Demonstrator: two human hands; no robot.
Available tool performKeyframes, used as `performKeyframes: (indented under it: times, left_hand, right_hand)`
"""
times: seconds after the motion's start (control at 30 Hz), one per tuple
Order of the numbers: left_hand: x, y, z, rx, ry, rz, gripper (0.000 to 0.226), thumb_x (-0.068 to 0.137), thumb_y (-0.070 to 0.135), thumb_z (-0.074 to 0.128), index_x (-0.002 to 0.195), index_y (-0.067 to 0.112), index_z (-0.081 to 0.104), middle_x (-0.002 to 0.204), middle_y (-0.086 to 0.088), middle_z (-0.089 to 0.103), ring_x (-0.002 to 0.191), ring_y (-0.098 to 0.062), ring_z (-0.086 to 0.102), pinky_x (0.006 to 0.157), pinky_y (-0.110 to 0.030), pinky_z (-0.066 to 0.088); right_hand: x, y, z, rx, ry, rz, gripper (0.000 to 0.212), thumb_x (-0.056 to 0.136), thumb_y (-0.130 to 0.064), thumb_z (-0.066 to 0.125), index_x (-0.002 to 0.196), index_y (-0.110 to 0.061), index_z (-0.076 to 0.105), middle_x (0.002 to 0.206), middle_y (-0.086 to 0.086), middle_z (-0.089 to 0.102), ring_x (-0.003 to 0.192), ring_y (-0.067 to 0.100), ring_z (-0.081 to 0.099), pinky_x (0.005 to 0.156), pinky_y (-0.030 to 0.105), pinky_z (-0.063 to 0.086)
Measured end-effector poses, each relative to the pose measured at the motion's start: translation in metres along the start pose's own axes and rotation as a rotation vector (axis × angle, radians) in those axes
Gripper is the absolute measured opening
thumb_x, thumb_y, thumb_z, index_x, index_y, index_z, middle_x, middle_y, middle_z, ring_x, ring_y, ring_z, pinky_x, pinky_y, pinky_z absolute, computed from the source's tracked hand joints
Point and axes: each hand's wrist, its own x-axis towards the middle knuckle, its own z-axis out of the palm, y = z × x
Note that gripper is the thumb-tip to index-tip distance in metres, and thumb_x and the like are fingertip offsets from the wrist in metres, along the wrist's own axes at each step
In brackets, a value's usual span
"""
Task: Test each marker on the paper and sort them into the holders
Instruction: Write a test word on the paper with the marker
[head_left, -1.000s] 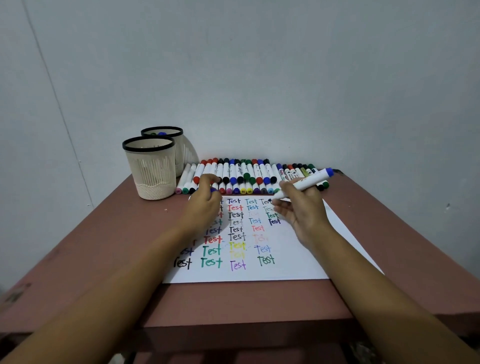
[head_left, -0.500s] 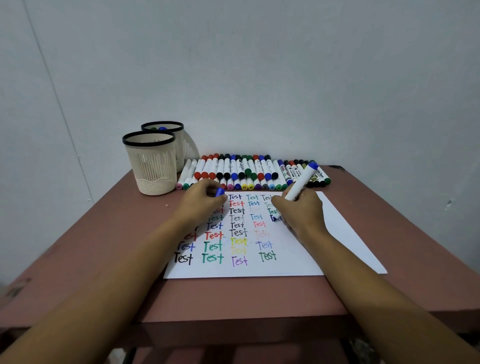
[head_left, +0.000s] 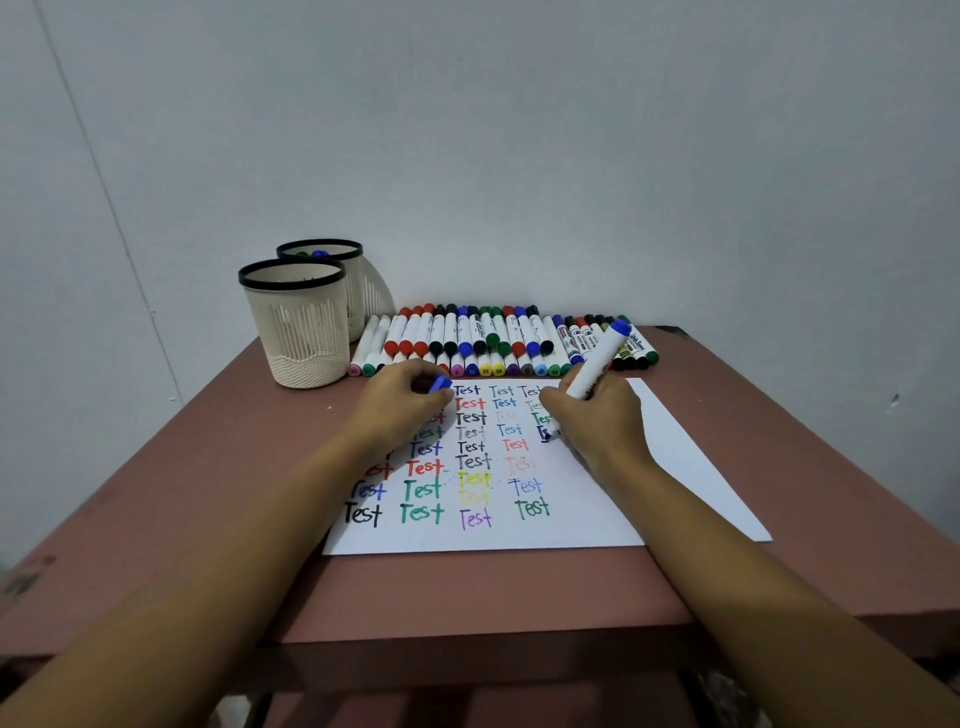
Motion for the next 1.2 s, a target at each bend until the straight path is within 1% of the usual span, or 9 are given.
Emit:
performKeyframes:
  times: [0.1, 0.2, 0.3, 0.47, 0.6, 0.77, 0.93, 1.07, 1.2]
  left_hand:
    - [0.0001, 0.0003, 0.0001, 0.009, -0.001, 0.009, 0.029, 0.090, 0.019, 0.060, 0.118, 0.012, 0.060, 0.099, 0.004, 0.057, 0.077, 0.000, 0.049, 0.055, -0.002, 0.036]
    - [-0.0002, 0.0005, 0.0005, 0.014, -0.006, 0.004, 0.029, 0.090, 0.020, 0.060, 0.118, 0.013, 0.060, 0.098, 0.005, 0.056, 0.076, 0.001, 0.050, 0.056, -0.003, 0.034]
    - [-0.0006, 0.0005, 0.0001, 0.027, -0.007, 0.005, 0.029, 0.090, 0.021, 0.060, 0.118, 0.013, 0.060, 0.099, 0.004, 0.057, 0.087, -0.007, 0.052, 0.060, -0.004, 0.033]
    - [-0.0003, -0.0006, 0.0000, 0.035, -0.009, 0.003, 0.030, 0.090, 0.020, 0.060, 0.118, 0.013, 0.060, 0.102, 0.003, 0.058, 0.090, -0.008, 0.052, 0.061, -0.004, 0.034]
    - [0.0005, -0.0009, 0.0007, 0.040, -0.009, 0.011, 0.029, 0.090, 0.020, 0.060, 0.117, 0.013, 0.060, 0.104, 0.002, 0.059, 0.090, -0.009, 0.053, 0.062, -0.006, 0.035]
    - [-0.0002, 0.0000, 0.0001, 0.055, -0.003, 0.016, 0.029, 0.089, 0.021, 0.060, 0.117, 0.013, 0.061, 0.100, 0.004, 0.057, 0.091, -0.010, 0.053, 0.064, -0.013, 0.037]
    - [-0.0007, -0.0002, 0.0003, 0.054, -0.009, 0.009, 0.030, 0.090, 0.021, 0.060, 0.119, 0.013, 0.060, 0.100, 0.005, 0.055, 0.091, -0.009, 0.051, 0.062, -0.006, 0.034]
    - [-0.0009, 0.0008, -0.0001, 0.053, -0.015, 0.007, 0.030, 0.090, 0.020, 0.059, 0.119, 0.013, 0.059, 0.101, 0.005, 0.055, 0.091, -0.008, 0.051, 0.062, -0.006, 0.033]
    - [-0.0005, 0.0010, -0.0001, 0.045, -0.023, 0.008, 0.031, 0.090, 0.020, 0.059, 0.120, 0.013, 0.058, 0.101, 0.005, 0.055, 0.091, -0.008, 0.051, 0.062, -0.005, 0.033]
  right_hand:
    - [-0.0013, -0.0012, 0.0002, -0.042, -0.033, -0.020, 0.017, 0.079, -0.011, 0.066, 0.070, -0.014, 0.052, 0.065, 0.002, 0.055, 0.051, 0.012, 0.052, 0.047, 0.026, 0.045]
    - [-0.0015, -0.0012, 0.0005, -0.080, -0.061, -0.025, 0.017, 0.079, -0.012, 0.067, 0.072, -0.013, 0.052, 0.067, 0.002, 0.055, 0.058, 0.014, 0.054, 0.056, 0.030, 0.052]
    - [-0.0004, -0.0010, 0.0000, -0.051, -0.061, 0.007, 0.018, 0.079, -0.011, 0.067, 0.071, -0.013, 0.051, 0.067, 0.003, 0.055, 0.058, 0.015, 0.054, 0.053, 0.027, 0.049]
    - [0.0006, -0.0028, -0.0027, 0.079, 0.041, 0.036, 0.021, 0.080, -0.008, 0.065, 0.069, -0.014, 0.049, 0.064, 0.002, 0.050, 0.051, 0.013, 0.047, 0.048, 0.025, 0.040]
    - [-0.0019, -0.0032, -0.0008, -0.065, -0.022, -0.007, 0.019, 0.079, -0.011, 0.066, 0.069, -0.014, 0.050, 0.067, 0.001, 0.054, 0.060, 0.015, 0.054, 0.062, 0.033, 0.053]
    - [-0.0020, -0.0036, -0.0008, -0.101, 0.004, -0.038, 0.018, 0.080, -0.012, 0.065, 0.069, -0.013, 0.050, 0.066, -0.001, 0.053, 0.059, 0.013, 0.050, 0.058, 0.028, 0.046]
    - [-0.0034, -0.0036, -0.0011, -0.100, -0.040, -0.018, 0.015, 0.080, -0.013, 0.066, 0.073, -0.012, 0.052, 0.070, 0.002, 0.056, 0.061, 0.015, 0.054, 0.053, 0.025, 0.046]
    - [-0.0044, -0.0040, -0.0011, -0.109, 0.018, -0.056, 0.022, 0.083, -0.012, 0.064, 0.068, -0.015, 0.048, 0.066, -0.002, 0.051, 0.058, 0.010, 0.049, 0.051, 0.021, 0.039]
    - [-0.0050, -0.0031, 0.0003, -0.113, 0.038, -0.074, 0.015, 0.083, -0.013, 0.065, 0.076, -0.011, 0.052, 0.066, -0.004, 0.051, 0.058, 0.008, 0.048, 0.053, 0.020, 0.038]
